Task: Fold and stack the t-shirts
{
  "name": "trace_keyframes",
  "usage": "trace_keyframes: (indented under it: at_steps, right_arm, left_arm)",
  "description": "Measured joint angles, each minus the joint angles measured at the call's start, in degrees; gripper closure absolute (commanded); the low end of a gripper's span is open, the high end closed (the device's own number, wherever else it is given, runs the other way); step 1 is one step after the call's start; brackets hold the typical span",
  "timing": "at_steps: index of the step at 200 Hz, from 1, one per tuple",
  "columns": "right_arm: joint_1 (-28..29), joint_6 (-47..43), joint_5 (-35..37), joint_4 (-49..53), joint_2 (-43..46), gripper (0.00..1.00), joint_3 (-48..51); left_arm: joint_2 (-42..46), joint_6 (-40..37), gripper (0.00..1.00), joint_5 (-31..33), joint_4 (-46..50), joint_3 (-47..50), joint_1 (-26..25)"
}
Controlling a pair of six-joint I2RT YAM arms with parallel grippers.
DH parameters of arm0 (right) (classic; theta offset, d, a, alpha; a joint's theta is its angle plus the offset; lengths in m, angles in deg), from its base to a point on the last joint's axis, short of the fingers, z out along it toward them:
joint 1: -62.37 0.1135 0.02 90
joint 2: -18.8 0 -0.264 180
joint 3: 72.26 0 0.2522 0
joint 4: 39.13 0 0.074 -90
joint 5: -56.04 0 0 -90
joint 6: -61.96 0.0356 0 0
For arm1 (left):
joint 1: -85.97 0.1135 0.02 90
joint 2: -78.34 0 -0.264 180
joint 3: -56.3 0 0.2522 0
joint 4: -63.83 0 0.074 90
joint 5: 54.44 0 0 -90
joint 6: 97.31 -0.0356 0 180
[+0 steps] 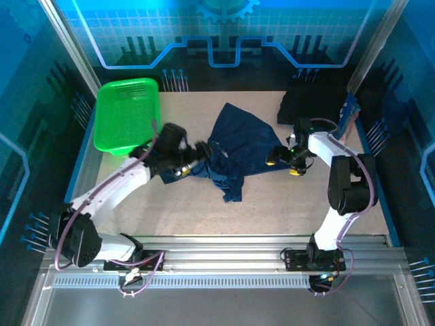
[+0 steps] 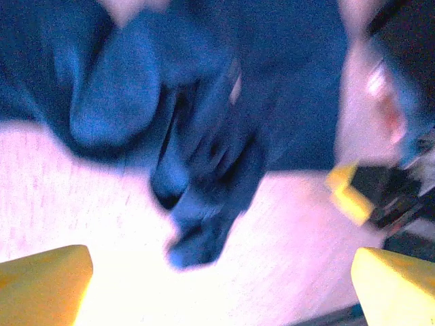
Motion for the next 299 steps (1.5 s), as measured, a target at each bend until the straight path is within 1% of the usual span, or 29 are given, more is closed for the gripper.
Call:
trace_keyframes:
  at_steps: [6,13,27,44,54,67,81,95,125,142,154,181,206,238,261,272,288,299]
  right_arm:
    - [0.0,0.0,0.0,-0.1,-0.3,0.06,-0.2]
    - [0.0,0.0,-0.3,-0.2,-0.4,0.07,-0.2]
    - [0.2,-0.2,-1.5,-0.5,-0.4,0.07,-0.3]
    - [1.5,-1.1,-2.4,-0.3,-0.3,0.06,-1.2]
    - [2.7,-1.4,-2.6,-0.1,-0.1,0.07,-1.7]
    - [3.8,-1.5,-3.2,-0.2,0.5,0.09,-1.7]
    - [4.1,-1.5,-3.6,-0.6,0.9,0.10,-1.2]
    - [4.0,-1.4,-3.7,-0.9,0.9,0.11,-0.7]
    - [4.1,-1.4,-5.1,-1.5,1.1,0.15,-0.2]
    - [4.9,-1.1,-7.6,-2.6,2.4,0.17,0.3]
    - [6.7,-0.2,-9.8,-3.7,3.5,0.19,0.4]
    - [13.8,3.9,-13.7,-7.4,4.2,0.24,0.7]
    - [19.2,7.6,-15.5,-10.0,3.4,0.31,1.0]
    - [22.2,10.7,-15.2,-11.0,-1.3,0.42,-0.9]
    - [23.1,12.4,-14.1,-10.3,-4.7,0.49,-2.4]
    - [23.3,13.0,-13.3,-10.3,-5.7,0.55,-2.6]
    - [23.5,14.6,-12.3,-10.2,-6.3,0.71,-2.7]
    - [23.5,14.8,-11.8,-9.9,-6.3,0.82,-3.0]
  left_arm:
    - [-0.5,0.2,0.01,0.0,1.0,1.4,-1.8]
    - [-0.5,0.5,0.01,0.1,1.9,3.1,-2.7]
    - [0.9,1.6,0.01,0.6,2.8,6.7,-1.9]
    - [4.6,2.8,0.01,0.9,2.2,9.8,-0.5]
    - [5.6,3.3,0.03,0.5,1.4,9.9,-0.9]
    - [5.0,3.6,0.07,-0.6,-1.4,9.7,-2.6]
    - [2.2,4.2,0.12,-3.0,-6.0,9.5,-5.3]
    - [-2.9,5.3,0.17,-5.8,-9.8,8.2,-7.9]
    - [-13.3,5.1,0.18,-8.3,-11.5,0.7,-12.4]
    - [-14.3,5.2,0.15,-8.1,-12.0,-0.3,-13.3]
    - [-13.8,5.5,0.15,-6.8,-11.8,0.2,-13.2]
    - [-8.9,7.3,0.15,-2.8,-11.7,6.3,-10.4]
    - [-3.4,8.5,0.15,2.0,-10.3,12.1,-4.7]
    - [1.5,8.8,0.16,5.6,-10.4,18.8,4.0]
    - [0.6,8.8,0.16,6.2,-11.8,21.4,7.4]
    - [-1.5,8.8,0.17,6.3,-13.0,21.5,8.1]
    - [-5.5,8.8,0.17,6.3,-15.8,21.5,8.9]
    - [-7.3,9.1,0.17,5.6,-15.4,20.7,10.1]
